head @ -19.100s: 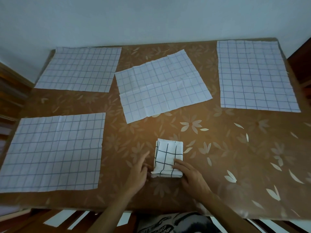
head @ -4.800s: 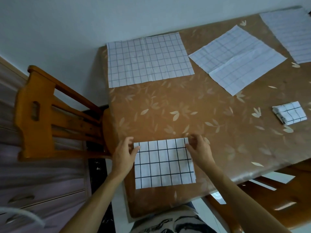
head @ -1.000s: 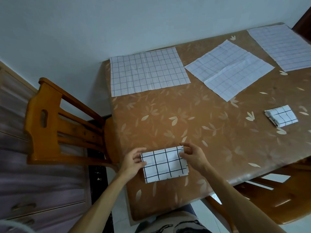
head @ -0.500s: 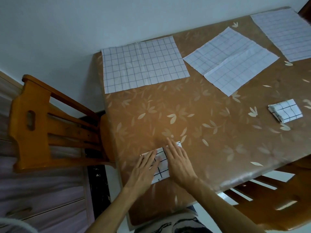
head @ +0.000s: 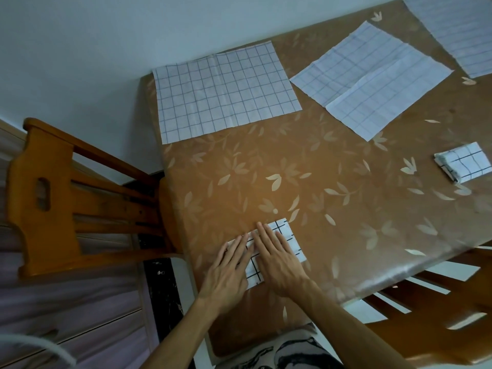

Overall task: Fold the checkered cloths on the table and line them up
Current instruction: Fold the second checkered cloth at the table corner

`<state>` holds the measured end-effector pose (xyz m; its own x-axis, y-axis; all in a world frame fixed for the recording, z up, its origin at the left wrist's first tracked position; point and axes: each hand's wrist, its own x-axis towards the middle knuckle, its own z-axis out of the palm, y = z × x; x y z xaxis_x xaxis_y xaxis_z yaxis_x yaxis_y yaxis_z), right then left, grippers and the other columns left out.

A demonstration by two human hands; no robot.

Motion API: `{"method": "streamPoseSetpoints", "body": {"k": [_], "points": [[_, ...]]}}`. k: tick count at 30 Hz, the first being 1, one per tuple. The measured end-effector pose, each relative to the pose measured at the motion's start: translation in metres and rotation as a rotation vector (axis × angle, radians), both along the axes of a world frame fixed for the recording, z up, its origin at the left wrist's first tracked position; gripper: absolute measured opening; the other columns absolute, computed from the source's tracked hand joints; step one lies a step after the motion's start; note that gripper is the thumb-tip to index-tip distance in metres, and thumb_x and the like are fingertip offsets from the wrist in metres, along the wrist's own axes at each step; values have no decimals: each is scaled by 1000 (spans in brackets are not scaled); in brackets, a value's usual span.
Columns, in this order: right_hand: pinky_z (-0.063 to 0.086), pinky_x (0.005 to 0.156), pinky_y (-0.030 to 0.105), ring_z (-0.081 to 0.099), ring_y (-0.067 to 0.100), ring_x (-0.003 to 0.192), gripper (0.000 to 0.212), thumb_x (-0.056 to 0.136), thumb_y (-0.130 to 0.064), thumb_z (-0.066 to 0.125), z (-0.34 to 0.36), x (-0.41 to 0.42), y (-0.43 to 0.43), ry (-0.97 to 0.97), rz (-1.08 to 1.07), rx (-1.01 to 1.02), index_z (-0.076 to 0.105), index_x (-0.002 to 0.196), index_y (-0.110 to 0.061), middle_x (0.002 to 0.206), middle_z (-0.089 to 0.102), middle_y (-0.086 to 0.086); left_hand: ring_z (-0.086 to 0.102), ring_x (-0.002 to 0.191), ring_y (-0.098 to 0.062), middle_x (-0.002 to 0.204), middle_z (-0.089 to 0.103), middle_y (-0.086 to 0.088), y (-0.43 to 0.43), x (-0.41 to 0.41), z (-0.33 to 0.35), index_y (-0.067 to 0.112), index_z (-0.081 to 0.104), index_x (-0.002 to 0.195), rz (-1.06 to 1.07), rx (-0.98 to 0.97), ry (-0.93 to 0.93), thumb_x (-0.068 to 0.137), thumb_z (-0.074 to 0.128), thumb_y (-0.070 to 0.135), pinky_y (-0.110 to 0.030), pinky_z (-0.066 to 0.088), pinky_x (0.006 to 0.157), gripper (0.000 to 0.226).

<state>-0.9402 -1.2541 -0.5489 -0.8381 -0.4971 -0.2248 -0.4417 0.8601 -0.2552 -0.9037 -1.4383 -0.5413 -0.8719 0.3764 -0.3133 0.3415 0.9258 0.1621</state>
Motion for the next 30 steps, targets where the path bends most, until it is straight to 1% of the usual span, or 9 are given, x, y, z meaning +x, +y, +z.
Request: {"method": "streamPoseSetpoints", "body": {"k": [3, 6, 11, 14, 18, 22, 25, 27, 30], "points": [[13, 118, 41, 15, 23, 151, 62, 103, -44, 29, -4, -6, 11, 17, 31, 46, 22, 155, -11, 164, 14, 8, -4, 154, -22, 168, -6, -4, -5, 1, 4, 23, -3, 159, 15, -16, -5, 99, 30, 35, -46, 8, 120, 69], [13, 118, 42, 17, 24, 150, 67, 102, -51, 23, -3, -15, 25, 24, -72, 87, 22, 155, -11, 163, 15, 8, -3, 154, -23, 168, -7, -4, -7, 0, 7, 24, -1, 159, 8, -6, -19, 98, 32, 36, -47, 8, 119, 71], [8, 119, 42, 11, 23, 151, 63, 102, -44, 20, 6, -19, 43, 14, -222, 90, 19, 155, -9, 164, 14, 8, -6, 154, -23, 167, -9, -2, 2, -3, 18, 26, 6, 159, 49, 30, -62, 94, 37, 37, -48, 2, 123, 72], [6, 123, 39, 14, 25, 151, 60, 100, -31, 42, 15, -23, 43, 27, -241, 9, 27, 153, -8, 162, 23, 9, 27, 143, -24, 154, 30, -4, 21, -23, 34, 26, 39, 142, 131, 53, -13, 91, 49, 35, -48, 16, 122, 53], [21, 120, 40, 26, 23, 148, 73, 86, -15, 66, 26, -25, 42, 16, -242, -134, 32, 151, -10, 157, 35, 5, 52, 111, -19, 126, 53, 3, 45, -64, 52, 28, 46, 132, 275, 65, 68, 97, 52, 35, -32, 40, 94, 36], [17, 121, 36, 21, 20, 149, 78, 91, -17, 62, 32, -20, 47, -34, -288, -194, 18, 155, -16, 162, 24, 1, 55, 111, -20, 118, 60, 1, 54, -87, 50, 26, 53, 126, 311, 137, -93, 94, 63, 21, -31, 47, 90, 34], [19, 119, 34, 26, 19, 147, 73, 94, -26, 59, 38, -12, 55, -78, -415, -310, 20, 155, -18, 160, 28, 1, 60, 94, -17, 104, 63, 1, 52, -92, 47, 23, 69, 107, 435, 258, -252, 90, 67, 14, -27, 49, 77, 19], [33, 116, 38, 37, 18, 139, 73, 92, -35, 61, 42, -8, 62, -143, -552, -429, 24, 153, -19, 152, 38, -1, 61, 88, -14, 95, 65, 4, 46, -92, 51, 20, 70, 101, 526, 395, -395, 89, 69, 16, -24, 47, 73, 12], [53, 95, 32, 57, 8, 116, 83, 86, -42, 71, 53, -7, 71, -363, -770, -706, 25, 152, -22, 128, 58, -9, 67, 96, -16, 100, 72, 0, 30, -89, 64, 15, 69, 99, 652, 653, -610, 90, 70, 17, -33, 52, 86, 10]]}}
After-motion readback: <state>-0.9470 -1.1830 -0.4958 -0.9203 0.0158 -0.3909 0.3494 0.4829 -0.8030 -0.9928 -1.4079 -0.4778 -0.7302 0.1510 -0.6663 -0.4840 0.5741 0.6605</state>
